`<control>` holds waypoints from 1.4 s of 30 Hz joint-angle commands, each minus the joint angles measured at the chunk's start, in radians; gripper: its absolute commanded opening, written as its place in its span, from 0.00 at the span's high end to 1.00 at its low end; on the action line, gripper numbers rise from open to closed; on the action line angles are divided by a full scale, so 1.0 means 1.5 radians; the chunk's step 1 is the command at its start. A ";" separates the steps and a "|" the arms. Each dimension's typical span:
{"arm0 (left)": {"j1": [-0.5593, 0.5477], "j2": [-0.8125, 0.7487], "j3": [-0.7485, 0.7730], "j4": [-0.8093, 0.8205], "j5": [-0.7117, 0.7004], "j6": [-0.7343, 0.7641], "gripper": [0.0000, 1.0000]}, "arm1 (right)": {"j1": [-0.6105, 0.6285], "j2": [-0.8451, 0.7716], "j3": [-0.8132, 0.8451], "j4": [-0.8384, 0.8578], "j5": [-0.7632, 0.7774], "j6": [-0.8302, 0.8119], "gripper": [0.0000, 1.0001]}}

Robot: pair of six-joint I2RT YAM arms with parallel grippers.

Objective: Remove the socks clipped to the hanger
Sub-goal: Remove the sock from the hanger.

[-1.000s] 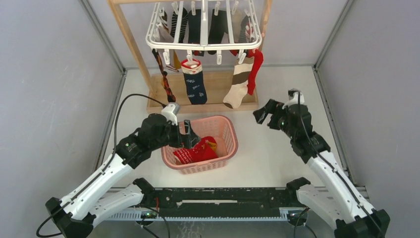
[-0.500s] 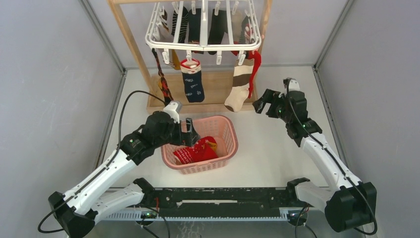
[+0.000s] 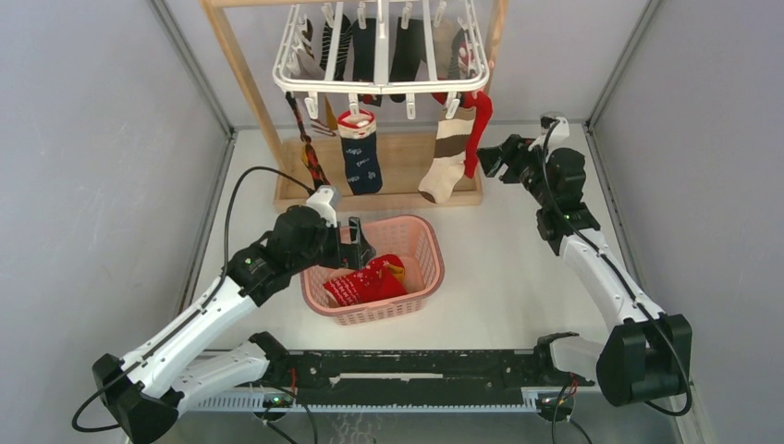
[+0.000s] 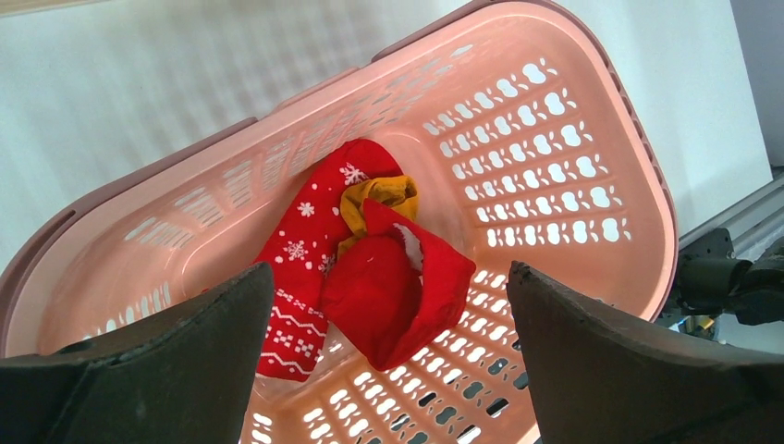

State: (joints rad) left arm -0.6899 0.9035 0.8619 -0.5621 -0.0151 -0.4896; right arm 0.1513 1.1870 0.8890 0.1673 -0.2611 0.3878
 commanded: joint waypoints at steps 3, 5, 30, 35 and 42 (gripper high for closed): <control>-0.003 0.002 -0.009 0.031 0.005 -0.003 0.00 | 0.030 0.012 0.047 0.144 -0.036 -0.009 0.28; -0.004 0.003 -0.009 0.031 0.005 -0.004 0.00 | 0.039 0.023 0.057 0.154 -0.031 -0.009 0.28; -0.004 -0.023 -0.013 0.029 0.005 -0.030 0.00 | 0.077 0.046 0.110 0.126 0.042 -0.041 0.85; -0.004 -0.026 0.001 0.031 0.020 -0.034 0.00 | 0.090 0.003 0.108 0.077 0.071 -0.066 0.87; -0.007 -0.028 0.025 0.034 0.033 -0.039 0.00 | 0.110 -0.052 0.098 0.030 0.104 -0.087 0.88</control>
State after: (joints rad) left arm -0.6918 0.8806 0.8566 -0.5480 0.0097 -0.5312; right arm 0.2970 1.1645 1.0092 0.2459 -0.1532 0.3016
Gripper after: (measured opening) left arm 0.996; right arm 0.125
